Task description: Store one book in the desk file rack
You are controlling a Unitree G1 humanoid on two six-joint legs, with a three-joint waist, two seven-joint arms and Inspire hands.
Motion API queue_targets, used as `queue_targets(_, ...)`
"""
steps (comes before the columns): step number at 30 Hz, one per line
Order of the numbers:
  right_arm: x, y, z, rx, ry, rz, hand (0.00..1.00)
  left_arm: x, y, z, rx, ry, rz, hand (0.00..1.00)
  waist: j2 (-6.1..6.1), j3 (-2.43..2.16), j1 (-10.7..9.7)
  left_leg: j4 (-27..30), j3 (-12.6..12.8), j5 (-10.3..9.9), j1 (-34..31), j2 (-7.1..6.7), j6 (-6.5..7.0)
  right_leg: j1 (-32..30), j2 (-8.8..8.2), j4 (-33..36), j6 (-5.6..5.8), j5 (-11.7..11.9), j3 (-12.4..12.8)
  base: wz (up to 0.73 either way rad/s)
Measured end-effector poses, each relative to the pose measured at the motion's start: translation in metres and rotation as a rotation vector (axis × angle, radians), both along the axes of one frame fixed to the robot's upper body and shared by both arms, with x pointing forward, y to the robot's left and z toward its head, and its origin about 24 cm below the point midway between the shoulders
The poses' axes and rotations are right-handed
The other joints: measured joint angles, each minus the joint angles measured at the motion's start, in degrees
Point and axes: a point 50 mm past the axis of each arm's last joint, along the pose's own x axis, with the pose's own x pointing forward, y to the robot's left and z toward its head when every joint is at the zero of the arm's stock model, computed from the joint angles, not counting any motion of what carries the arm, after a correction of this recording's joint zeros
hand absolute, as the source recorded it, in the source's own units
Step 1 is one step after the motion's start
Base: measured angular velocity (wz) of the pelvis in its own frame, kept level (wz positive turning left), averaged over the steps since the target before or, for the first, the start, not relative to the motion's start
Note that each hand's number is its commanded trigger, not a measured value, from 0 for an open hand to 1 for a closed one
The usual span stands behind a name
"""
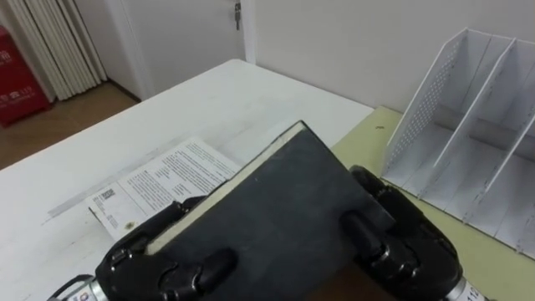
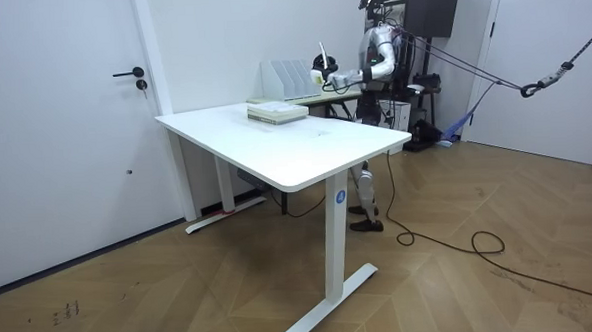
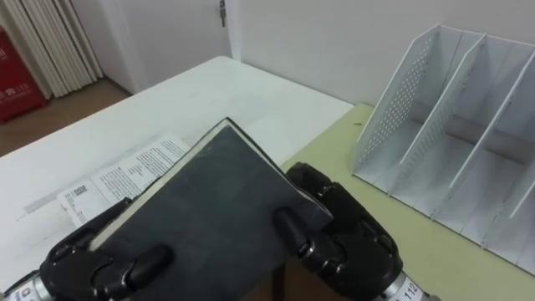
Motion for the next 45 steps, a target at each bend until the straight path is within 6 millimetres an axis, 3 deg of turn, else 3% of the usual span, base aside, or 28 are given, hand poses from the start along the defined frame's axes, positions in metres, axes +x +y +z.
queue_targets(4,0.001,-0.003,-0.001,-0.075,0.003,-0.026,1.0,0.0,0.002,-0.012,-0.008,0.039,0.068,0.0,-0.23,0.33,-0.5,-0.2,-0.1,0.0,0.3,-0.02,0.01,0.6,0.04,0.0,0.0,-0.1,0.1,-0.01)
queue_targets(7,0.006,-0.013,0.001,-0.162,-0.003,-0.102,1.0,-0.01,0.002,-0.028,0.083,0.095,0.109,0.0,-0.87,0.49,-1.6,-0.4,-0.2,0.0,0.3,-0.03,0.01,0.7,0.03,-0.3,0.07,-0.1,-0.2,0.08)
queue_targets(9,0.008,-0.02,0.0,-0.244,0.007,-0.166,1.0,-0.02,0.003,-0.04,0.171,0.142,0.121,0.0,-1.56,0.42,-3.0,-0.5,-0.4,0.0,0.2,0.03,0.0,0.7,0.22,-0.9,0.06,0.0,-0.4,0.07)
queue_targets(14,0.013,-0.033,0.003,-0.366,0.0,-0.302,1.0,-0.029,0.005,-0.063,0.293,0.208,0.184,0.0,-1.62,0.29,-3.3,-1.3,0.4,0.0,1.3,0.07,-0.01,0.8,0.41,-1.2,0.06,0.1,0.8,-0.15)
queue_targets(20,0.026,-0.044,0.019,-0.538,-0.061,-0.494,1.0,-0.04,0.009,-0.09,0.353,0.319,0.273,0.0,-1.96,0.41,-5.4,-1.5,2.0,0.1,1.3,0.28,-0.01,0.7,0.61,-1.6,0.11,0.2,1.7,-0.08)
queue_targets(23,0.029,-0.047,0.024,-0.633,-0.087,-0.608,1.0,-0.05,0.009,-0.104,0.377,0.386,0.304,0.0,-2.55,0.06,-5.8,-1.6,2.7,0.1,1.5,0.43,-0.02,0.7,0.89,-1.8,0.03,0.3,2.4,-0.13)
queue_targets(28,0.031,-0.047,0.046,-0.789,-0.194,-0.819,1.0,-0.071,0.007,-0.134,0.444,0.514,0.323,0.0,-2.68,-0.01,-6.3,-2.2,4.1,0.0,2.3,0.41,-0.02,0.8,1.12,-1.8,0.01,0.3,3.5,-0.11)
queue_targets(33,0.032,-0.046,0.056,-0.827,-0.259,-1.048,1.0,-0.08,0.006,-0.147,0.487,0.549,0.354,0.0,-2.62,-0.19,-5.9,-2.2,6.7,0.0,2.8,0.6,-0.02,0.7,1.57,-1.9,-0.04,0.5,4.7,-0.15)
queue_targets(38,0.031,-0.05,0.064,-0.901,-0.317,-1.255,1.0,-0.092,0.001,-0.165,0.484,0.648,0.388,0.0,-1.95,-0.56,-5.8,-2.6,6.7,0.0,3.2,0.75,-0.03,0.6,2.0,-1.9,-0.19,0.6,5.9,-0.12)
queue_targets(45,0.032,-0.057,0.083,-0.816,-0.357,-1.487,1.0,-0.135,0.009,-0.192,0.544,0.86,0.436,0.0,-2.78,-0.53,-6.1,-4.0,6.8,0.3,3.8,1.19,-0.39,0.6,2.75,-2.6,-0.71,1.0,6.6,-0.07)
